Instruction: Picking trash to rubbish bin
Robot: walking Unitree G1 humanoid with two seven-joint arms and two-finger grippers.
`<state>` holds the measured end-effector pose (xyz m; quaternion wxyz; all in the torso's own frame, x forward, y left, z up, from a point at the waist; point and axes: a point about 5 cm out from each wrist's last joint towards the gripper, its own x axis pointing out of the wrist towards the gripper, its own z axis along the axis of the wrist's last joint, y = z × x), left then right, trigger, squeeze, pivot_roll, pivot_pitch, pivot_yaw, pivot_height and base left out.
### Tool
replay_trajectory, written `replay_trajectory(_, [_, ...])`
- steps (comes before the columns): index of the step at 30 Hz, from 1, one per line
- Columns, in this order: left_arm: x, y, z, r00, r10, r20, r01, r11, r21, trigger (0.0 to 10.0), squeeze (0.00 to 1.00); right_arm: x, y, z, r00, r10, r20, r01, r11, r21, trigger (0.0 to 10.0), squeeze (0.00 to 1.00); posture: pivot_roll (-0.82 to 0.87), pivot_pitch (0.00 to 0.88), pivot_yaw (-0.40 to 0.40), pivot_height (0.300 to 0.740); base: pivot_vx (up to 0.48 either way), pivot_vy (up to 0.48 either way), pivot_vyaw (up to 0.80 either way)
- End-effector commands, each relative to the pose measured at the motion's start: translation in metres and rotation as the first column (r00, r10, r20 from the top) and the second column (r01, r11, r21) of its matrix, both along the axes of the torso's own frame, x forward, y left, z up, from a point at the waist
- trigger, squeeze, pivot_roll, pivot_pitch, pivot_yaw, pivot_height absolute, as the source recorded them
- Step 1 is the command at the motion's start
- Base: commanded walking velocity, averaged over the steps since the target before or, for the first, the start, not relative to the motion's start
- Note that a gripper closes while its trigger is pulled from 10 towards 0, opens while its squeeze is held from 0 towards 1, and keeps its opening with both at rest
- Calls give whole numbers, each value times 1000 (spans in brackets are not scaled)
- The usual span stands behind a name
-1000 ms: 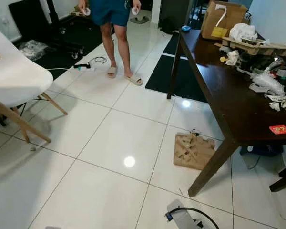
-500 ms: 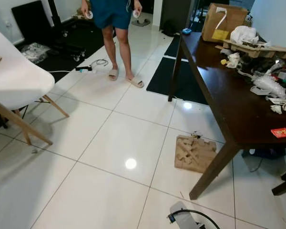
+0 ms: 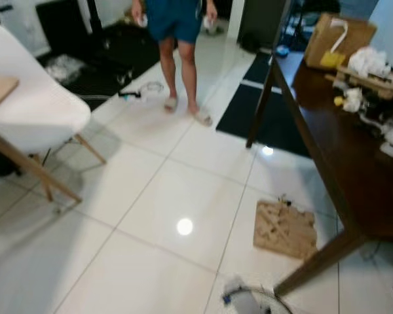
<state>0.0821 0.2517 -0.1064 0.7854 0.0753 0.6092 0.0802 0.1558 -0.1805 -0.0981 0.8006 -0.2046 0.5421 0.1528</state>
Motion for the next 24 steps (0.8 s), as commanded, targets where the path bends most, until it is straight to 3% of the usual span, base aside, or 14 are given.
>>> replay_trajectory(1, [-8,-7,-4,1000,-4,-27,3,1000,-20,10000,0,-13,-5,-5,999,-12,-44,11,1000,-12,10000,0,209,87,-42,740,330,0,0])
replay_trajectory(24, [-14,-4,-4,999,-13,-39,12,1000,-18,10000,0,-14,-7,-4,999,-10,-51,10,1000,-13,10000,0,215,82,-40,740,327,0,0])
